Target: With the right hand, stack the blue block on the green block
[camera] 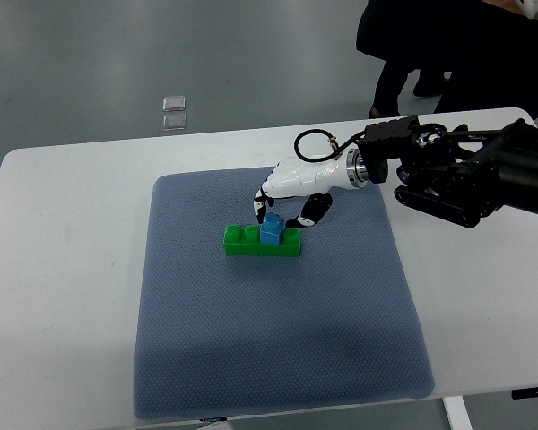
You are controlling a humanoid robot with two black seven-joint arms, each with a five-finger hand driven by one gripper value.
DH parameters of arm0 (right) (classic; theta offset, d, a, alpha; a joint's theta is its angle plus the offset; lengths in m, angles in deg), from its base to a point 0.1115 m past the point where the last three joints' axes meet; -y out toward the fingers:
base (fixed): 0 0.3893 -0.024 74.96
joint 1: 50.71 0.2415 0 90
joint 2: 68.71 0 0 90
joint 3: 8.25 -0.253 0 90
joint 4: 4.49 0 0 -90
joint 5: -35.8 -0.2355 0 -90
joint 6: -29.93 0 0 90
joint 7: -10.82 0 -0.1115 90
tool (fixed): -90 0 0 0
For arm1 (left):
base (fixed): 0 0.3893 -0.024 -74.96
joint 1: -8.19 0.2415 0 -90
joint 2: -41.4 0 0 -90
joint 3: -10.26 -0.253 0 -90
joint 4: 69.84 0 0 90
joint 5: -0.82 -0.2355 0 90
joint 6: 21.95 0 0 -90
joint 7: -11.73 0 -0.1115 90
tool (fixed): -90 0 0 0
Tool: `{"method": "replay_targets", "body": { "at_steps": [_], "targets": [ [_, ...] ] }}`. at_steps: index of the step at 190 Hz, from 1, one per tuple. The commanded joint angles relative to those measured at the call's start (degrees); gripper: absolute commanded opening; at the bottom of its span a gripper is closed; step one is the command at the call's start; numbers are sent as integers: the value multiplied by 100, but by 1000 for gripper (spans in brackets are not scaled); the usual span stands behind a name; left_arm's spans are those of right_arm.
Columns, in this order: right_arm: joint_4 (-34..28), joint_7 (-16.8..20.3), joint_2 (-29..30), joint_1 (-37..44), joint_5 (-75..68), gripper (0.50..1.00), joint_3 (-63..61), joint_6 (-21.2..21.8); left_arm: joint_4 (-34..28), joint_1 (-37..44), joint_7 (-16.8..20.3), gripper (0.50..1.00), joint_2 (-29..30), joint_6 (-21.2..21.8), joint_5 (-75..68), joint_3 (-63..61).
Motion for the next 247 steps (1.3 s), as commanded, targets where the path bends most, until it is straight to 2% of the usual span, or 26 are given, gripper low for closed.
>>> {"method": "replay_targets", "body": {
  "at_steps": [1,97,119,134,152,163,176,201,213,237,247],
  "targets": [
    [0,-5,-31,45,8,672,-8,45,0,6,0,1000,0,-1,0,0],
    [53,13,-383,230,-107,674,-96,221,0,6,0,1000,0,-1,0,0],
    [105,127,-471,238,-326,680,-123,282,0,6,0,1000,0,-1,0,0],
    [132,382,-585,230,-783,701,-307,352,0,6,0,1000,0,-1,0,0],
    [272,892,-734,203,-1671,725,-676,599,0,6,-9,1000,0,-1,0,0],
    [325,1225,-752,177,-2347,766,-887,800,0,6,0,1000,0,-1,0,0],
    [325,1516,-787,142,-3025,772,-1045,897,0,6,0,1000,0,-1,0,0],
    [308,1999,-1121,-96,-4615,836,-1450,915,0,6,-9,1000,0,-1,0,0],
    [299,2183,-1191,-219,-5361,897,-1731,915,0,-3,0,1000,0,-1,0,0],
    [273,2702,-1358,-456,-6425,911,-2091,854,0,6,0,1000,0,-1,0,0],
    [220,2790,-1437,-631,-6777,911,-2249,827,0,-3,0,1000,0,-1,0,0]
  ]
}}
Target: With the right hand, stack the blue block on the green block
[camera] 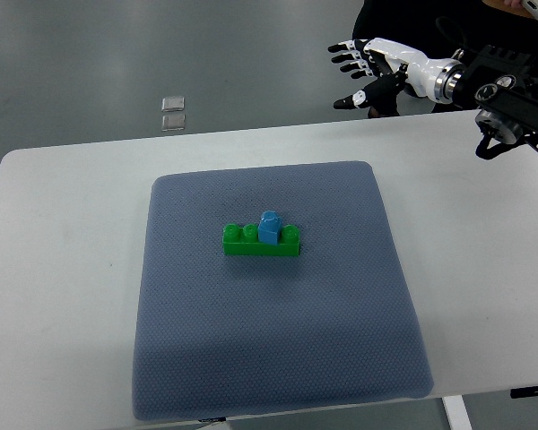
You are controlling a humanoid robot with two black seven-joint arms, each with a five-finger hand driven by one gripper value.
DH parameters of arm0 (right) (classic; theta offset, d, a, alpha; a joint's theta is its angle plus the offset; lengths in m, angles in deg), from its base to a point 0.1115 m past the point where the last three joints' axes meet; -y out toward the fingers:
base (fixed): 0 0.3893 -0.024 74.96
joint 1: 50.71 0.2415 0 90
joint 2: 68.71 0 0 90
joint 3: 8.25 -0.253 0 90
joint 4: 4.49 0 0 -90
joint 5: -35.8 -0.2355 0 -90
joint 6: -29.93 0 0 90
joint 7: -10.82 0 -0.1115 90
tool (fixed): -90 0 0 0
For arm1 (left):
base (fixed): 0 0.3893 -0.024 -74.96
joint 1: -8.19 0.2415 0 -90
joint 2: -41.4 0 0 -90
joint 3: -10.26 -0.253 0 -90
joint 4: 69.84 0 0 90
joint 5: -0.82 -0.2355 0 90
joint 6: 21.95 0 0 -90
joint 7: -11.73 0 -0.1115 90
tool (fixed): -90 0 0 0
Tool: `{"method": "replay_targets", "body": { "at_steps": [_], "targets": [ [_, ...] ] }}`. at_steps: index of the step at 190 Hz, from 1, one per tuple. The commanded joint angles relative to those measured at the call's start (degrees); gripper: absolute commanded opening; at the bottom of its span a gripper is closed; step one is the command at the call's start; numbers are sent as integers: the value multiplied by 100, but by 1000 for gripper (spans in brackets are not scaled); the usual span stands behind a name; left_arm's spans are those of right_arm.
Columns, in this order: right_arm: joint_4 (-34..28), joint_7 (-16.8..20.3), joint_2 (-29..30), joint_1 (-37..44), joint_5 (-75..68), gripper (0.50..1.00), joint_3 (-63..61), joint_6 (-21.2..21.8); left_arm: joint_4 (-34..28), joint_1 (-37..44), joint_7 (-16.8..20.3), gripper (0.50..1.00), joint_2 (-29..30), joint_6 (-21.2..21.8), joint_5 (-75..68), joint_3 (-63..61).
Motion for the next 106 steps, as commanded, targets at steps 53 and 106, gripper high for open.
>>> {"method": "replay_targets", "body": {
  "at_steps": [53,106],
  "targets": [
    [-74,303,-262,-1051,-1183,911,-1124,-20,0,5,1,1000,0,0,0,8],
    [-30,259,134,-1640,-1183,913,-2064,-591,0,-4,1,1000,0,0,0,-1]
  ]
}}
